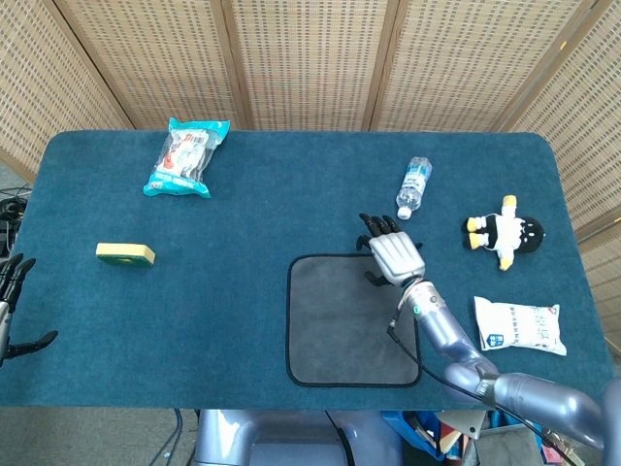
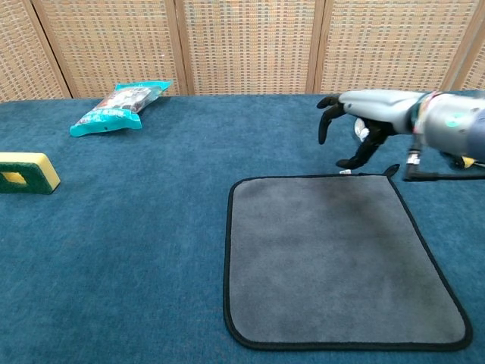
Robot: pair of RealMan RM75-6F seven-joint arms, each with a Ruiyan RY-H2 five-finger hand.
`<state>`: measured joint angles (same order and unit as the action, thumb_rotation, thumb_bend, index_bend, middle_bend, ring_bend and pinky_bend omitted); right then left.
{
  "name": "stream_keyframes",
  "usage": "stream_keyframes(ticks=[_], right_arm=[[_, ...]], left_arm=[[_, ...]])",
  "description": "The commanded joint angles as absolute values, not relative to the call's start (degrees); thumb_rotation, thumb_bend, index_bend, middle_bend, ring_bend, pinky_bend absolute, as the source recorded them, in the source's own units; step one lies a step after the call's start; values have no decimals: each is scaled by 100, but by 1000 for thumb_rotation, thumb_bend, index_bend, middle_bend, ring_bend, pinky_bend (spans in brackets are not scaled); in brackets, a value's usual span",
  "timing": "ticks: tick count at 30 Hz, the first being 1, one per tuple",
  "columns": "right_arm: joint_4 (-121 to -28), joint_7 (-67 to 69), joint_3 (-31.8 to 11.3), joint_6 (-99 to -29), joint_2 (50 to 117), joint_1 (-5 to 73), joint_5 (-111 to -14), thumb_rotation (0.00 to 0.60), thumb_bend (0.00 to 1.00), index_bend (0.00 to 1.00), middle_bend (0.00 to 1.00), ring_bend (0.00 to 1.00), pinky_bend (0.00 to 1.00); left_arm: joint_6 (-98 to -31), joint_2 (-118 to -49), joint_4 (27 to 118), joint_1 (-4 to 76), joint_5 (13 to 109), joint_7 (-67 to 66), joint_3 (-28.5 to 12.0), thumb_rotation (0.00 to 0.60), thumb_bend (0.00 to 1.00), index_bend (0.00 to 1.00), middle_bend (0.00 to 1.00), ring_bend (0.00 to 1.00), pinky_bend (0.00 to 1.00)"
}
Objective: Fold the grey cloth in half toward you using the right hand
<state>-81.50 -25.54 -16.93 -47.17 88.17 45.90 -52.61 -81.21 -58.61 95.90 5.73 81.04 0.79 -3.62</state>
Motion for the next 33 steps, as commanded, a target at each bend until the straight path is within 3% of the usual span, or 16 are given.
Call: stream_keyframes(ticks=[1, 11, 33], right_arm=[[-7568, -2951, -1678, -4617, 9301, 4935, -4700, 600, 411, 354, 0, 0, 0], [-6806, -3128, -1651, -4521, 9736, 5229, -3995, 600, 481, 373, 0, 0, 0], [-6072, -3163, -1420, -4356, 10077, 5411, -3680, 600, 492, 390, 0, 0, 0]], left_arm=[[-8083, -5848, 9575, 585, 8053, 122, -378, 600, 143, 0, 0, 0, 0], [-7932, -5845, 9559, 651, 7948, 129, -394, 600, 143, 0, 0, 0, 0], [-7809, -5850, 9534, 723, 7811, 110, -424, 600, 143, 0, 0, 0, 0]])
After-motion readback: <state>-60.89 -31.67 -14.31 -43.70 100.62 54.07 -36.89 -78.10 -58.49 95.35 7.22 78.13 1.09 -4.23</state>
